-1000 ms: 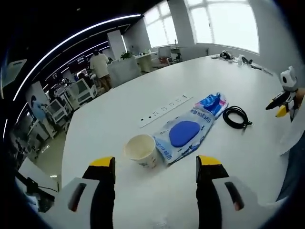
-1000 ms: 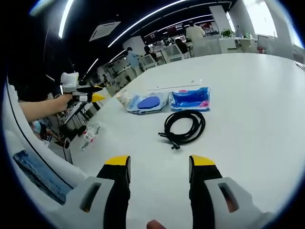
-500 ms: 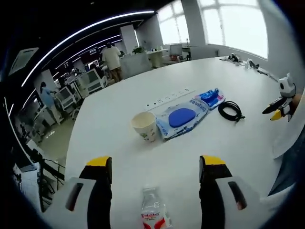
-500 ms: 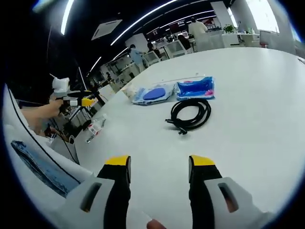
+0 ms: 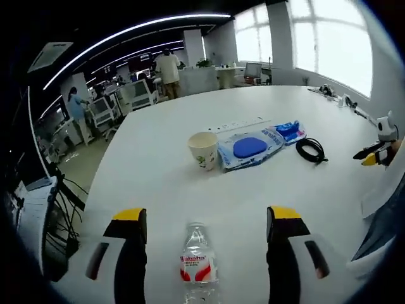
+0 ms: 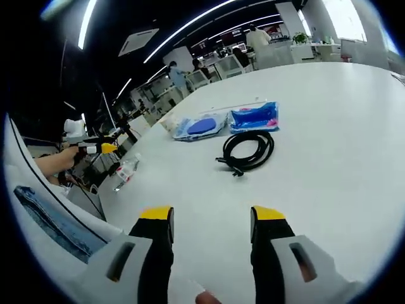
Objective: Arrange the tabletop items into an orderly group along one side of the table until the central work area is clear of visible clutter.
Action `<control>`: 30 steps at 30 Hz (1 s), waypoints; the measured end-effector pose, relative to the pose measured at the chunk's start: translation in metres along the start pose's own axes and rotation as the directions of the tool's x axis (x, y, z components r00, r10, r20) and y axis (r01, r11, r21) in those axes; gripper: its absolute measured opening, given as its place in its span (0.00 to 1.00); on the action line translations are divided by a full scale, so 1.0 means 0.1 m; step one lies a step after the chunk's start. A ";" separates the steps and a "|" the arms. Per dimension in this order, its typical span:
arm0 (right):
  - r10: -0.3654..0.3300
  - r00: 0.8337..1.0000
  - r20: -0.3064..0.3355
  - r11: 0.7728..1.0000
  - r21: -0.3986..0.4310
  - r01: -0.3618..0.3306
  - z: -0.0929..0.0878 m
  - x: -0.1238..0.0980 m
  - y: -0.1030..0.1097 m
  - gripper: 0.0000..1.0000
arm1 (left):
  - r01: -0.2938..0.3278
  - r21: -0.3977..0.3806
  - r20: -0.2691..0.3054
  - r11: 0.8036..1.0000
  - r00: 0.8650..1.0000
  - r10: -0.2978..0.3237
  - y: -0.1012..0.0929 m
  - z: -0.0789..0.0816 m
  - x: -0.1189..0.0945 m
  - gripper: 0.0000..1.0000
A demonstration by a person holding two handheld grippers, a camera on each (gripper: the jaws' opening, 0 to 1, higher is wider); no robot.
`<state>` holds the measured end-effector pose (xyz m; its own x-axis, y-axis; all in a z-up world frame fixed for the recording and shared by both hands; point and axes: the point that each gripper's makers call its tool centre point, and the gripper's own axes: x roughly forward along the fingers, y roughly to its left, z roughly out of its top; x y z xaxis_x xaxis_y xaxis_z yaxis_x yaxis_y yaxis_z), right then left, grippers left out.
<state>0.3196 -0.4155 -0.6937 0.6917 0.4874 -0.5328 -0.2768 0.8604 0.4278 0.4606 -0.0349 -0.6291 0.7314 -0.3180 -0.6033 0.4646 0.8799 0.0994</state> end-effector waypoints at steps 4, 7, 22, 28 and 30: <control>-0.017 1.000 0.004 0.999 0.028 0.017 -0.03 -0.05 -0.08 0.47 | 0.001 -0.006 0.007 1.000 1.000 -0.001 -0.03 0.01 0.03 0.80; -0.023 1.000 0.011 0.998 0.052 0.022 -0.02 -0.07 -0.11 0.47 | 0.003 0.001 0.003 1.000 1.000 -0.003 -0.06 -0.01 0.04 0.80; -0.009 1.000 0.008 1.000 0.026 0.008 0.03 -0.05 -0.11 0.48 | -0.011 -0.033 -0.004 0.999 1.000 0.011 -0.02 -0.14 -0.01 0.82; -0.019 1.000 -0.021 0.999 0.032 0.020 -0.14 -0.12 -0.14 0.48 | -0.030 -0.075 -0.033 0.997 0.999 0.028 0.02 -0.37 -0.08 0.83; -0.026 0.999 -0.033 0.999 0.041 0.028 -0.18 -0.14 -0.16 0.48 | -0.036 -0.093 -0.053 0.995 0.998 0.031 0.04 -0.47 -0.09 0.83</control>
<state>0.3023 -0.4331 -0.7067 0.6763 0.4693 -0.5678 -0.2296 0.8667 0.4428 0.4320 -0.0121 -0.6602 0.7180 -0.2709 -0.6412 0.3891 0.9200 0.0470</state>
